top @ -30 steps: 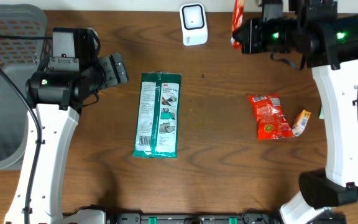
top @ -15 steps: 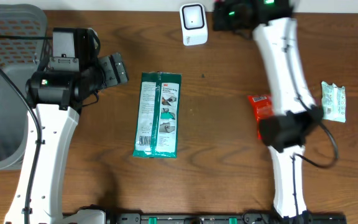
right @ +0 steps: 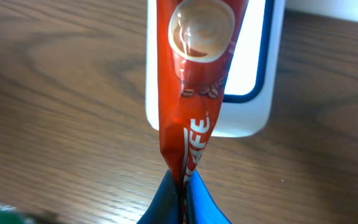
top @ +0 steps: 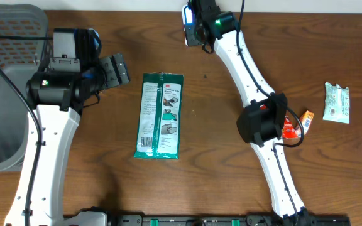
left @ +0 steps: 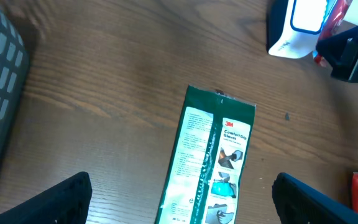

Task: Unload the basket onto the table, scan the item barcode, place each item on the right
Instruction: 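Raise the red stick to the white scanner with the right gripper, then carry the stick to the right edge and release it there, then move the right gripper to the red snack bag and grasp it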

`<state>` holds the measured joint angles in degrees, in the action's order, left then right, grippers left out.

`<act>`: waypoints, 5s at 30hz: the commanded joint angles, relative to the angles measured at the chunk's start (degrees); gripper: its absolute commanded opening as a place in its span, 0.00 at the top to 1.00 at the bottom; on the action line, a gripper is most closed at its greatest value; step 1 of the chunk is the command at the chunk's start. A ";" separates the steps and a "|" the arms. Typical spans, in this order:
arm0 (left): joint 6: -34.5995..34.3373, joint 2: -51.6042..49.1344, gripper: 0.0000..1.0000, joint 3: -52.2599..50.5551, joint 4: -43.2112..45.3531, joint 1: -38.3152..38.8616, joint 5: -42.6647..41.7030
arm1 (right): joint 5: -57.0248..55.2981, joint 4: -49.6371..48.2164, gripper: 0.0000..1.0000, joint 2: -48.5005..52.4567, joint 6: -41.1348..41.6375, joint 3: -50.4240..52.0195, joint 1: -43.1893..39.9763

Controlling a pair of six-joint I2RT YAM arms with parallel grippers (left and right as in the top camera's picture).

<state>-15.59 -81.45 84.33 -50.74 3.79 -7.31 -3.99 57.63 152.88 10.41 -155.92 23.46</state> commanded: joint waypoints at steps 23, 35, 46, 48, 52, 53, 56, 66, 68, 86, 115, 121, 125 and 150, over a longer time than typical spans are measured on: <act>0.57 0.11 0.07 0.00 0.00 -0.24 0.33 | -1.92 10.93 0.99 -9.11 -2.14 -0.85 -2.71; 0.55 0.11 0.07 0.00 0.00 -0.24 0.33 | -1.49 36.44 0.99 -27.23 -2.89 -0.83 -15.98; 0.57 0.11 0.07 0.00 0.00 -0.24 0.33 | 4.22 39.10 0.99 -27.41 -6.86 15.45 -33.62; 0.55 0.11 0.07 0.00 0.00 -0.24 0.33 | 3.26 37.20 0.99 -27.41 -7.91 21.77 -35.63; 0.57 0.11 0.07 0.00 0.00 -0.24 0.33 | -0.35 31.26 0.99 -27.41 -7.41 33.53 -38.75; 0.57 0.11 0.07 0.00 0.00 -0.24 0.33 | -0.63 29.42 0.99 -27.41 -7.30 36.20 -39.54; 0.55 0.11 0.07 0.00 0.00 -0.24 0.33 | -1.88 24.37 0.99 -27.41 -7.32 43.63 -41.83; 0.57 0.11 0.07 0.00 0.00 -0.24 0.33 | -5.57 7.52 0.98 -27.41 -12.55 58.51 -46.01; 0.55 0.11 0.07 0.00 0.00 -0.24 0.33 | -5.57 7.32 0.82 -27.41 -12.87 58.64 -45.97; 0.57 0.11 0.07 0.00 0.00 -0.24 0.33 | 9.18 31.65 0.22 -27.45 -14.38 34.80 -43.17; 0.55 0.11 0.07 0.00 0.00 -0.24 0.33 | 7.96 19.93 0.27 -27.63 -16.70 56.72 -25.46; 0.57 0.11 0.07 0.00 0.00 -0.24 0.33 | 11.30 15.63 0.28 -27.63 -16.72 62.10 -22.58; 0.57 0.11 0.07 0.00 0.00 -0.24 0.33 | 16.48 13.84 0.29 -27.63 -16.92 62.64 -19.10; 0.57 0.11 0.07 0.00 0.00 -0.24 0.33 | 21.84 16.11 0.22 -40.48 -14.36 55.87 -10.03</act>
<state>-15.59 -81.43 84.33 -50.72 3.79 -7.31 18.13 72.16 115.85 -3.57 -98.65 12.78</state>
